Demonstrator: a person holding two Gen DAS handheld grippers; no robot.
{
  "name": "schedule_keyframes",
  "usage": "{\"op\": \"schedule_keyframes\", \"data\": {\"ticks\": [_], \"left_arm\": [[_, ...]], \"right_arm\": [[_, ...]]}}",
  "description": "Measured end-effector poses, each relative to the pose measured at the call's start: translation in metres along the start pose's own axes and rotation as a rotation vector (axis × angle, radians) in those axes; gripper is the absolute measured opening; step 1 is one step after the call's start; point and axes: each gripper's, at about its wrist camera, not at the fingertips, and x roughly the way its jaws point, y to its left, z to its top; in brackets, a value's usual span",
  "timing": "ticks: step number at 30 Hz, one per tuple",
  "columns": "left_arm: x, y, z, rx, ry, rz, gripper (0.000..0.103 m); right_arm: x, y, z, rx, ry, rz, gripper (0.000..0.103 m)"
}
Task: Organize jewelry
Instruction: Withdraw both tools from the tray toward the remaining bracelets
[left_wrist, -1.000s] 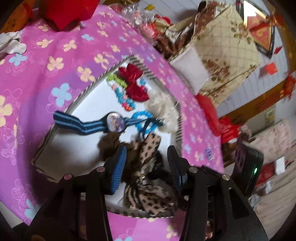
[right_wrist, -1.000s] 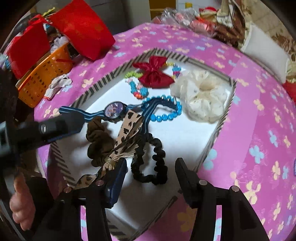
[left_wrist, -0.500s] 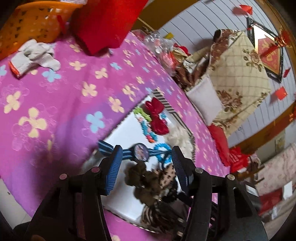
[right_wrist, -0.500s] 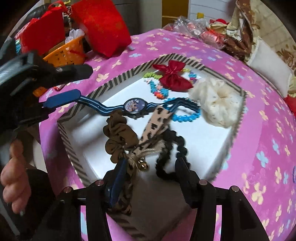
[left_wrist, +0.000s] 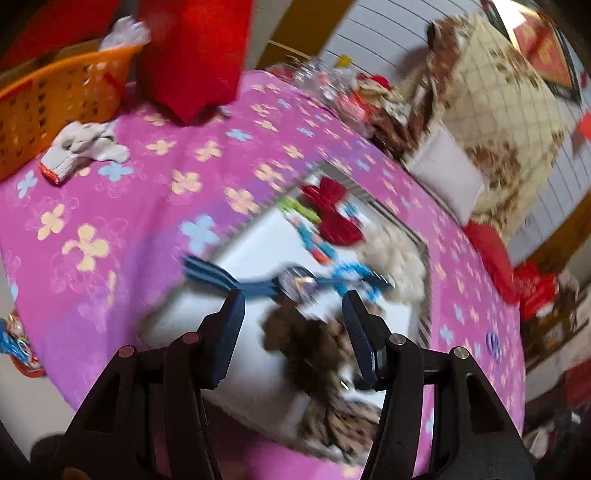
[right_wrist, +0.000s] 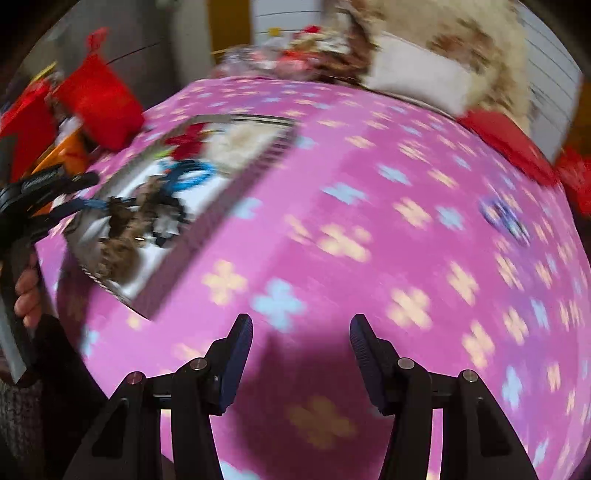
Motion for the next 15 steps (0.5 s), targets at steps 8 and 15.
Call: {"op": "schedule_keyframes", "data": {"ticks": [8,15], "left_arm": [[-0.005,-0.096,-0.074,0.257,0.178,-0.088,0.055],[-0.010,-0.152,-0.116,0.429,0.237,-0.094,0.055]], "right_arm": [[-0.022,-0.067,-0.024,0.161,-0.042,-0.018,0.053],[-0.024,-0.094,-0.038,0.213,-0.065,-0.018,0.054]]}}
